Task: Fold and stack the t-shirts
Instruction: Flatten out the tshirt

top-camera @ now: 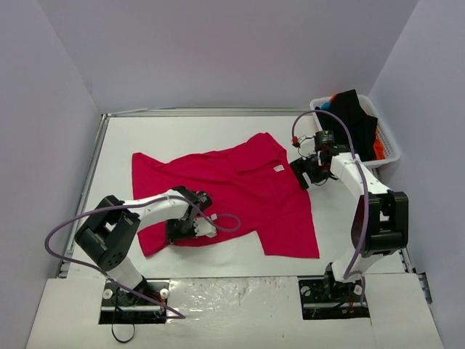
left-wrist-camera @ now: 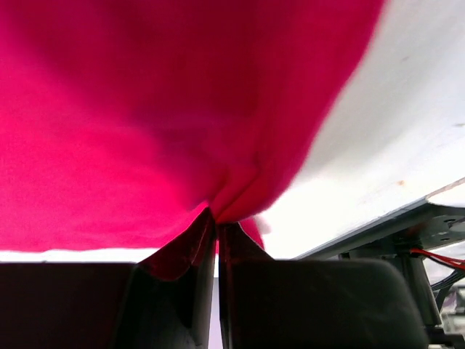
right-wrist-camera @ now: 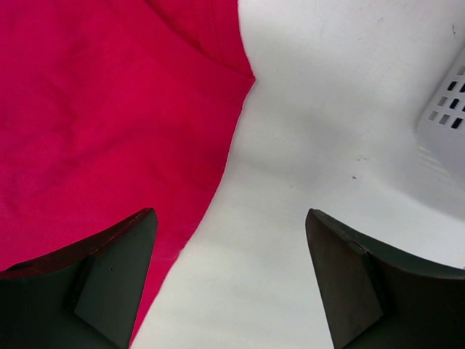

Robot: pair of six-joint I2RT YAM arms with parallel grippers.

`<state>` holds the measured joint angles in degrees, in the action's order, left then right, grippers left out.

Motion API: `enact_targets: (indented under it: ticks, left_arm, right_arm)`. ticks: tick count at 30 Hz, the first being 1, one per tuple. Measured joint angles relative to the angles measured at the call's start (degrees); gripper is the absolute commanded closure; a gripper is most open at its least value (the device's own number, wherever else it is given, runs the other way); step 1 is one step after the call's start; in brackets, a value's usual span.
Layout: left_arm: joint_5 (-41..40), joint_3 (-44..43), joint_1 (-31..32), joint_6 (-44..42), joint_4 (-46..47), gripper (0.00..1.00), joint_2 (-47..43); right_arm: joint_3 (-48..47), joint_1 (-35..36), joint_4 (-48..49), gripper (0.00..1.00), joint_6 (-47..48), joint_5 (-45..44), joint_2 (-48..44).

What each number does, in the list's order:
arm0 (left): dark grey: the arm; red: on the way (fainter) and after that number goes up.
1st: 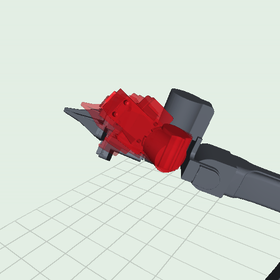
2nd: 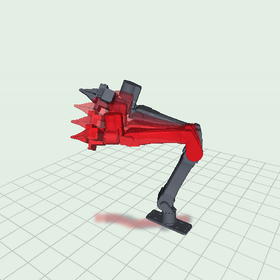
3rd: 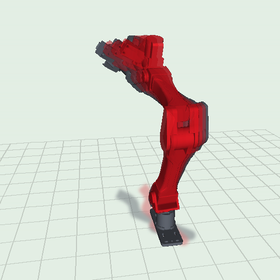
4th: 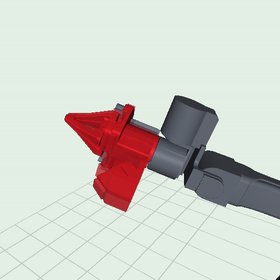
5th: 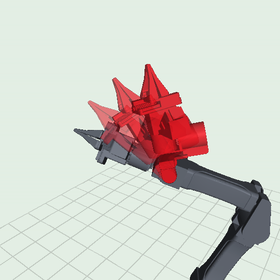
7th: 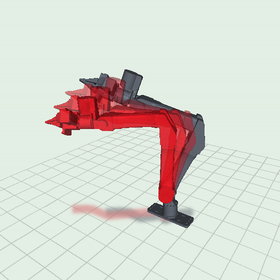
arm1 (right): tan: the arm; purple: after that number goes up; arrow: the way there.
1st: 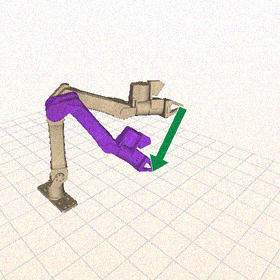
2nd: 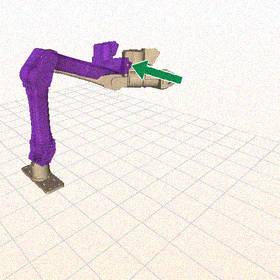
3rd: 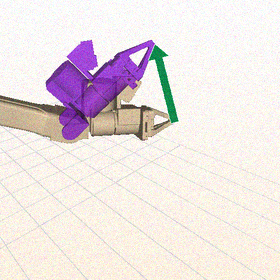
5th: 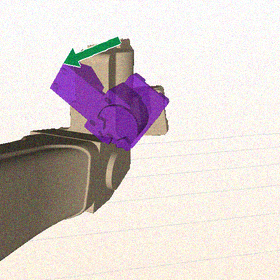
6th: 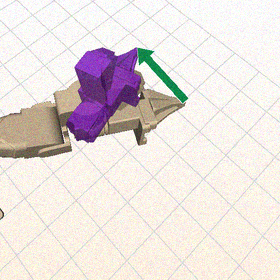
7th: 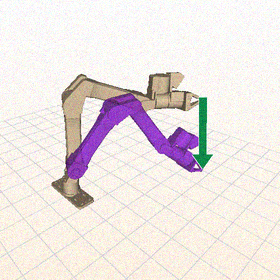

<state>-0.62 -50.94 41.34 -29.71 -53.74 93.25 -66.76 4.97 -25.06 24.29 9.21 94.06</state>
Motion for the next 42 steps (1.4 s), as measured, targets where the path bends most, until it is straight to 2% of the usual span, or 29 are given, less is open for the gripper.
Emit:
enact_targets:
  ticks: [11,22,30,34,38,39,41,42]
  left_arm:
    - [0.57,-16.59,-15.02,1.33,0.61,0.98,-6.25]
    - [0.79,-17.35,-15.43,3.41,0.98,0.98,-3.98]
    - [0.79,-17.05,-15.43,4.42,1.75,0.98,-4.00]
    - [0.79,-16.39,-15.43,4.70,1.97,0.98,-4.04]
    - [0.81,-15.80,-15.43,4.83,2.32,0.98,-4.22]
    - [0.81,-15.78,-15.43,4.85,2.47,0.98,-4.22]
    - [0.81,-15.78,-15.43,4.90,2.84,0.98,-4.22]
    - [0.81,-15.78,-15.43,4.90,3.04,0.98,-4.22]
  right_arm:
    - [0.46,0.00,-12.31,0.25,8.87,5.01,-3.58]
    - [5.92,0.00,-16.92,0.28,13.68,6.40,3.50]
    - [5.86,0.00,-16.31,0.29,14.84,8.57,6.99]
    - [4.11,0.04,-16.85,0.34,14.82,9.33,8.63]
    - [2.32,0.76,-17.20,0.50,14.69,9.75,10.38]
    - [1.88,1.14,-17.22,0.65,14.62,9.75,10.82]
    - [1.40,1.75,-16.70,0.79,14.62,10.05,11.52]
    - [1.31,2.03,-16.31,0.91,14.32,10.14,11.76]
